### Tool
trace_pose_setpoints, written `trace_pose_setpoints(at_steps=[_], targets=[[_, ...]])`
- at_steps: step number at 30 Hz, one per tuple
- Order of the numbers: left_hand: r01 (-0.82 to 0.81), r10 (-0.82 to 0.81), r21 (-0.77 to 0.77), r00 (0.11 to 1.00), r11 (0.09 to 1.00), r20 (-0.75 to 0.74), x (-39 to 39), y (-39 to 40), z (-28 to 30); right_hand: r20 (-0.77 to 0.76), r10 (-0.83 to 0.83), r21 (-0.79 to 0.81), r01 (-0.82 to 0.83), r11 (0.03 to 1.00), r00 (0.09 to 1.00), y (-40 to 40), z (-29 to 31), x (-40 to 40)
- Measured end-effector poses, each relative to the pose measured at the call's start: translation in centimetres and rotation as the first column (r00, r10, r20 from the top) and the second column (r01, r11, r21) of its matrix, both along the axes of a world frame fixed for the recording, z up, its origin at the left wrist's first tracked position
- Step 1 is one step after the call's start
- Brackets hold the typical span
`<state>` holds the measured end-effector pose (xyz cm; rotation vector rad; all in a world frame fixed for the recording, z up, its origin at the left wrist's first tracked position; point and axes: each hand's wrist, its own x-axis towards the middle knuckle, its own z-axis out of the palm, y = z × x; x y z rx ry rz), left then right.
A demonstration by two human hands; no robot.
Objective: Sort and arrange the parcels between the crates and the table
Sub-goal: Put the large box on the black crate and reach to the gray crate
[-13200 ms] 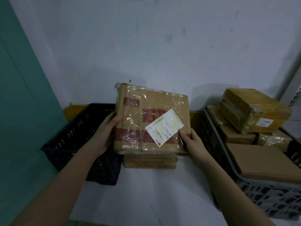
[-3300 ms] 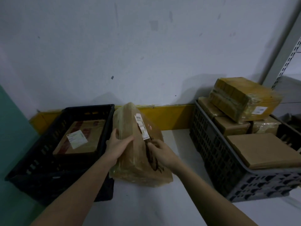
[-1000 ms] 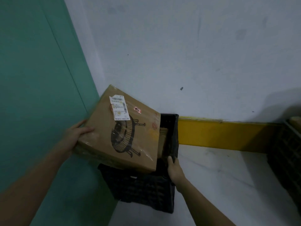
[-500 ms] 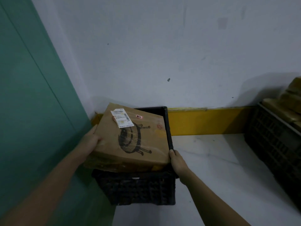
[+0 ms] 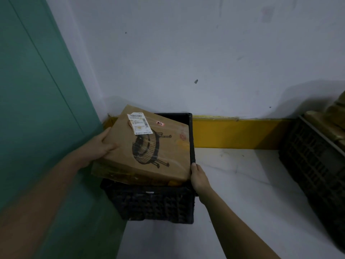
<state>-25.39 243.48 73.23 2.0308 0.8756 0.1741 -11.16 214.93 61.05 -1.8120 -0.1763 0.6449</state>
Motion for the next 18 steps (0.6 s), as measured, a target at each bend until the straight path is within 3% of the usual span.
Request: trace_pose_setpoints(at_steps=[10, 12, 14, 15, 16, 18], targets=[[0.026, -0.026, -0.009, 1.000, 1.000, 0.000, 0.2, -0.3, -0.3, 0.075, -0.018, -0.015, 0.019, 1.000, 0.997, 0.3, -0.6, 0.3], [0.038, -0.038, 0.039, 0.999, 0.999, -0.001, 0.0, -0.7, -0.4, 0.081, -0.020, -0.020, 0.022, 1.000, 0.996, 0.3, -0.5, 0.2], [0.037, -0.013, 0.177, 0.991, 0.984, -0.135, -0.1, -0.9, -0.3, 0.094, -0.012, -0.044, 0.016, 0.999, 0.996, 0.3, -0.4, 0.1], [0.074, 0.025, 0.328, 0.958, 0.942, -0.286, 0.0, -1.0, -0.1, 0.096, -0.005, -0.063, 0.011, 0.998, 0.995, 0.3, -0.3, 0.1], [0.161, 0.087, 0.514, 0.900, 0.843, -0.426, 0.1, -1.4, 0.2, 0.093, 0.009, -0.093, 0.000, 0.996, 0.996, 0.2, -0.1, 0.2], [0.341, 0.141, 0.745, 0.855, 0.573, -0.500, 0.5, -3.0, 0.7, 0.074, 0.054, -0.176, -0.040, 0.984, 0.996, 0.0, 0.3, 0.5]])
